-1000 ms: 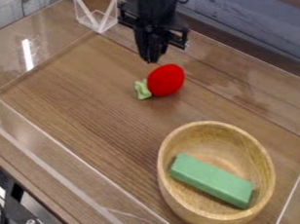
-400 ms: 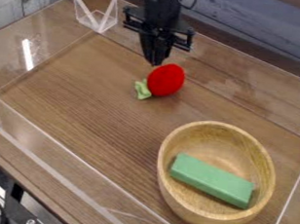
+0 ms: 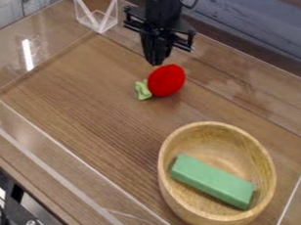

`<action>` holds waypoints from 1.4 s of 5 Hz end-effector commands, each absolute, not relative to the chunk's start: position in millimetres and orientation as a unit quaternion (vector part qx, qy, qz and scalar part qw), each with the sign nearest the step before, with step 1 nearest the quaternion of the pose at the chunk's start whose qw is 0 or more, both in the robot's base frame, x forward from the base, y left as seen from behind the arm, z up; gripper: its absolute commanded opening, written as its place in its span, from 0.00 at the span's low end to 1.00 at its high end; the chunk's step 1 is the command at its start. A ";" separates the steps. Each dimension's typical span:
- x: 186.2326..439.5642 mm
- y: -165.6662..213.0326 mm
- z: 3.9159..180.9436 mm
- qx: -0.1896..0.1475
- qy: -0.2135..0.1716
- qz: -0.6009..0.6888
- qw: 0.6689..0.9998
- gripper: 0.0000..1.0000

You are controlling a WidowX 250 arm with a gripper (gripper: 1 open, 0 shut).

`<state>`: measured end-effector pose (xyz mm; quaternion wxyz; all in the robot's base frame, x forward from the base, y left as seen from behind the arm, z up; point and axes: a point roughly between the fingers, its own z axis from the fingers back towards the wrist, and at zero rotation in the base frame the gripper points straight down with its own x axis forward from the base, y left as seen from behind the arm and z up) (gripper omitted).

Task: Move the red object to the left side of the table

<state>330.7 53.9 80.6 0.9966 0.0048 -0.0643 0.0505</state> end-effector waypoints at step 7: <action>309.6 48.1 106.0 0.009 -0.076 0.099 0.992 1.00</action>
